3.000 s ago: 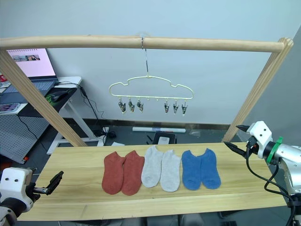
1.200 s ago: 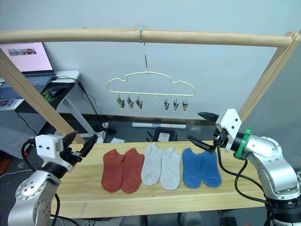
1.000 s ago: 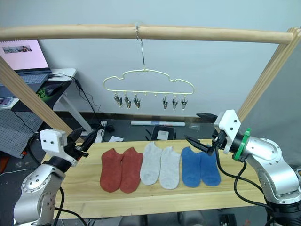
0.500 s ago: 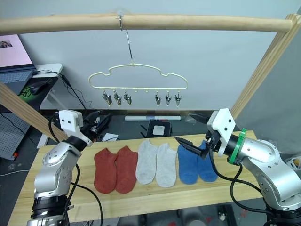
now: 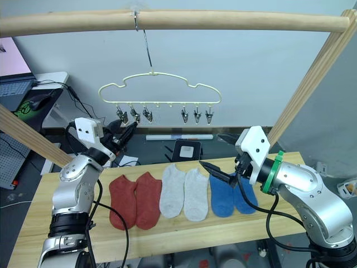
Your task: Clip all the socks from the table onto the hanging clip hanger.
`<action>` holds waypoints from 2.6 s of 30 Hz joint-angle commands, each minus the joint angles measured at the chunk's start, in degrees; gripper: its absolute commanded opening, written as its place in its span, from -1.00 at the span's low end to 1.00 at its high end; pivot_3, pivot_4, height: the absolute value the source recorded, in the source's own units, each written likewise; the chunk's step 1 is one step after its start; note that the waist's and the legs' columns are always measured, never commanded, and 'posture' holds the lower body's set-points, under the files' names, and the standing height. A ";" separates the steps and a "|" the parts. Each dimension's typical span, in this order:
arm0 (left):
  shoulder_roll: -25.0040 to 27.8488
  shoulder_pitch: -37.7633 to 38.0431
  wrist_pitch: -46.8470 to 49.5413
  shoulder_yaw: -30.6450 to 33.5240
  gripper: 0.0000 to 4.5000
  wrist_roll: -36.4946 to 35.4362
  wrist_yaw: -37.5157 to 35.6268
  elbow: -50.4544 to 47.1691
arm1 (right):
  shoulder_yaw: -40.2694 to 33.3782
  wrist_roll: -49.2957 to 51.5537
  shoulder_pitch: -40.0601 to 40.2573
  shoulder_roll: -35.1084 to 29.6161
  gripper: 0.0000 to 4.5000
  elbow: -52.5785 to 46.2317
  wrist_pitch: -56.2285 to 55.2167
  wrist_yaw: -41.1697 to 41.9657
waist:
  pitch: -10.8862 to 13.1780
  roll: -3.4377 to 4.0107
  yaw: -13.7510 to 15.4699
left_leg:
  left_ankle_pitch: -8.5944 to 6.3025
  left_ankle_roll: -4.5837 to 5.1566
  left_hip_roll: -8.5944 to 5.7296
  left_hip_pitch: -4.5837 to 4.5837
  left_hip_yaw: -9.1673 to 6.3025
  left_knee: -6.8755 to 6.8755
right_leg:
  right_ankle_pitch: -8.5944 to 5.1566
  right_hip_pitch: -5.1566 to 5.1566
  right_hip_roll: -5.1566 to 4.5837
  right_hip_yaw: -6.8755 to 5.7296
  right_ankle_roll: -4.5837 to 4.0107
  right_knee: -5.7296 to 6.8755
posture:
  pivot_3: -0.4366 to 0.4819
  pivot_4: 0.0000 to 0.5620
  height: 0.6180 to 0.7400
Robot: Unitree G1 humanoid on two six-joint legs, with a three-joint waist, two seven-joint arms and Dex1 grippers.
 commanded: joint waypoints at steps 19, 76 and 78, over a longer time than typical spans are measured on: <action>1.25 -1.08 1.01 2.87 0.20 -1.55 2.02 -2.64 | 0.06 -0.08 -1.15 1.59 1.00 -1.26 -1.88 -0.52 | 0.23 -0.02 -0.64 | 0.00 -0.01 -0.01 -0.06 -0.03 0.00 | -0.01 -0.01 -0.05 -0.04 0.05 -0.05 | -0.51 -0.13 1.00; 6.90 4.18 9.87 3.57 -0.95 -2.61 3.11 -18.86 | 2.64 -21.71 9.42 13.32 1.00 23.35 -6.44 -21.24 | 4.91 0.24 -0.65 | 0.02 -0.07 0.04 -0.14 -0.09 -0.04 | -0.07 -0.20 -0.29 0.15 0.30 -0.02 | -0.30 0.31 1.00; 7.07 4.62 10.57 3.67 -0.95 -2.73 3.20 -19.72 | 2.27 -22.59 8.23 15.81 1.00 26.90 -7.38 -22.68 | 5.38 0.36 -0.53 | 0.02 -0.08 0.04 -0.14 -0.08 -0.04 | -0.07 -0.23 -0.29 0.16 0.30 0.00 | -0.28 0.33 1.00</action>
